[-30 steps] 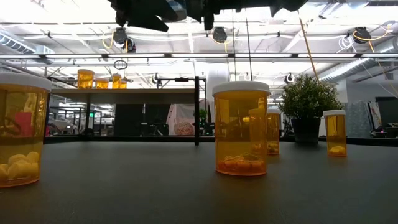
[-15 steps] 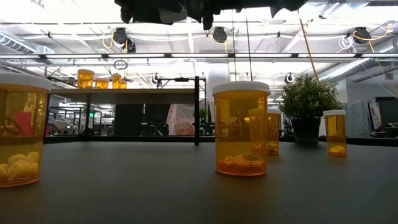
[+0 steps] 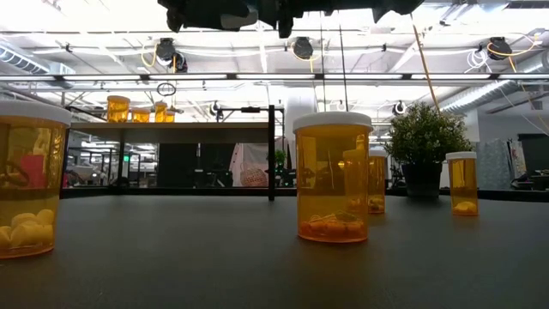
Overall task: Pick and place medicine bottles onto shelf by color
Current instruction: Put the white pill bottle on the shelf
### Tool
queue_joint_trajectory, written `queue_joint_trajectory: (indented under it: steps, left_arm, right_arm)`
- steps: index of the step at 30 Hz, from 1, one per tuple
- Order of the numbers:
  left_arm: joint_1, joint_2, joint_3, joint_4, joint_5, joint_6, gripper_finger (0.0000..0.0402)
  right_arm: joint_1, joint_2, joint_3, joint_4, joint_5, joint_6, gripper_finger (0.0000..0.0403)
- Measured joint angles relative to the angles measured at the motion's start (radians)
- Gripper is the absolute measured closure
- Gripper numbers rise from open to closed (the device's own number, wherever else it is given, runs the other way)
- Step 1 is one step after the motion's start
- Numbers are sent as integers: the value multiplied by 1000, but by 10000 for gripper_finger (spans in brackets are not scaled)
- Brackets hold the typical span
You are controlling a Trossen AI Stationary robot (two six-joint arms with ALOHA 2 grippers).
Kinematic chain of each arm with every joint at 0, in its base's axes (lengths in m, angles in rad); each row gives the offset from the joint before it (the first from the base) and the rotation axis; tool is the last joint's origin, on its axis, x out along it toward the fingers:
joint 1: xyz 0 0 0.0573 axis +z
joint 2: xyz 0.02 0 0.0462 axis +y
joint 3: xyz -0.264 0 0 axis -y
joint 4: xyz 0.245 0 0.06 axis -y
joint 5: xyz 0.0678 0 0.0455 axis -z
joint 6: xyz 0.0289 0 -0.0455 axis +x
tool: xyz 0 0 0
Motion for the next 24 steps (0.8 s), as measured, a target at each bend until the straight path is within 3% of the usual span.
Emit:
queue_joint_trajectory:
  steps: [16,21,24]
  left_arm:
    - [-2,-72,1,-277,101,-55,222]
    - [0,-72,1,-331,104,-47,226]
    - [0,-72,1,-343,134,-33,224]
  right_arm:
    - [5,0,4,-64,5,36,127]
    - [32,0,109,-293,35,14,126]
    - [47,0,151,-343,87,-29,126]
